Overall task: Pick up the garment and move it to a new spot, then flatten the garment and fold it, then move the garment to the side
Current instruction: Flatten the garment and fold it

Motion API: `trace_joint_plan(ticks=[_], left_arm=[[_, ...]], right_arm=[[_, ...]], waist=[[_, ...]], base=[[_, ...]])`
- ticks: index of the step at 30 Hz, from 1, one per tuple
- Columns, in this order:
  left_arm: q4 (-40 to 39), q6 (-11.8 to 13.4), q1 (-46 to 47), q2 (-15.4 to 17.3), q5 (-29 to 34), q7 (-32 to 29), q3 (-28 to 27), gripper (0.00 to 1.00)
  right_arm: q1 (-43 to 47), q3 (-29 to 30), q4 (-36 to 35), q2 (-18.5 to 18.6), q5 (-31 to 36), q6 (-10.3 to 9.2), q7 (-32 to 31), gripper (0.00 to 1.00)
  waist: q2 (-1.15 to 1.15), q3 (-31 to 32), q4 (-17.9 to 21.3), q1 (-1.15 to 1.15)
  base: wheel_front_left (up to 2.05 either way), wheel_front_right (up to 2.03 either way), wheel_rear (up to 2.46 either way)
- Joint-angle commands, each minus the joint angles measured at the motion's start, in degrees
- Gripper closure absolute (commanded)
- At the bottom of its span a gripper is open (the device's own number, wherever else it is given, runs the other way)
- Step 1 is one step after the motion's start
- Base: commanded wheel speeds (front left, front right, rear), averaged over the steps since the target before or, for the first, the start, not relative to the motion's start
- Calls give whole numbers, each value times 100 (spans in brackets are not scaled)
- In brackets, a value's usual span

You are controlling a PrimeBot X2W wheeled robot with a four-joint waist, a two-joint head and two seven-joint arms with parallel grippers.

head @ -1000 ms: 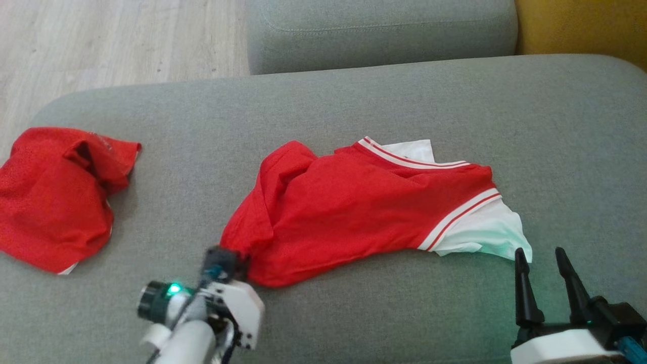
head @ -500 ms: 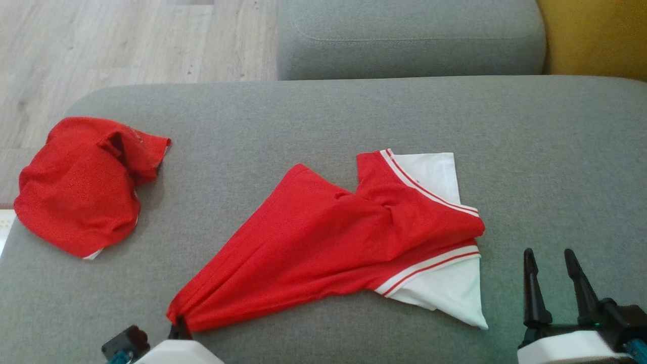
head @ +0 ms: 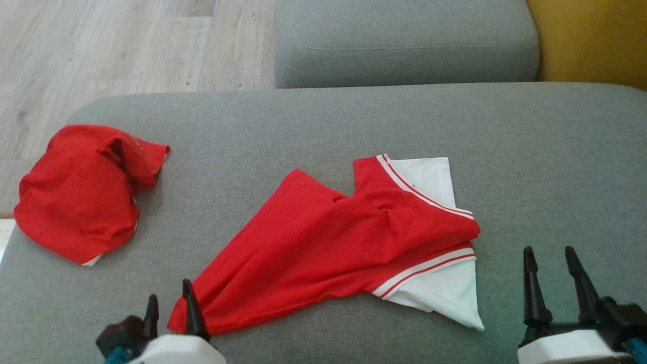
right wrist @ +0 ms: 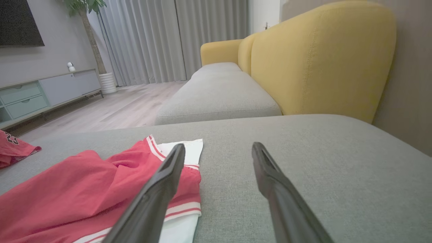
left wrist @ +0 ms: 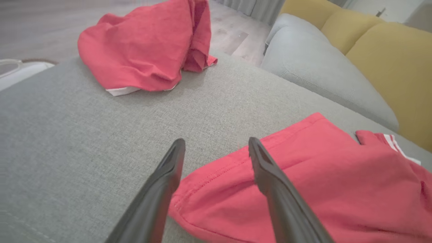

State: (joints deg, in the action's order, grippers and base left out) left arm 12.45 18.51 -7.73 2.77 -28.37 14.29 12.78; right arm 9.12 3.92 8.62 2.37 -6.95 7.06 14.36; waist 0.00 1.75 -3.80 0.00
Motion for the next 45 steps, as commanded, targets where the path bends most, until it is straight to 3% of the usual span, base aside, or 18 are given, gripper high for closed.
trace_joint_plan(ticks=[1,9,22,42,44,45], left_arm=[[-283,-80,119,23,201,70,-181,0],[-824,-540,-288,252,1524,70,-148,0],[-913,-1099,-601,144,2007,71,-515,0],[-723,-1329,-516,31,2199,71,-668,0],[-559,-1296,-484,29,2208,71,-681,0],[-274,-1269,-415,37,2205,36,-695,0]], right_arm=[[-93,-126,-242,51,78,43,63,0],[42,-69,-480,51,277,43,63,0],[198,-538,-132,51,61,43,63,0],[37,-666,483,51,-24,43,63,0],[-55,-761,638,51,17,43,-103,0],[-176,-856,729,51,89,43,-530,0]], waist=[[0,24,15,0],[0,136,30,0],[0,263,-107,0],[0,190,-80,0],[0,175,-62,0],[0,149,-44,0]], base=[[0,0,0],[0,0,0],[0,0,0],[0,0,0],[0,0,0],[0,0,0]])
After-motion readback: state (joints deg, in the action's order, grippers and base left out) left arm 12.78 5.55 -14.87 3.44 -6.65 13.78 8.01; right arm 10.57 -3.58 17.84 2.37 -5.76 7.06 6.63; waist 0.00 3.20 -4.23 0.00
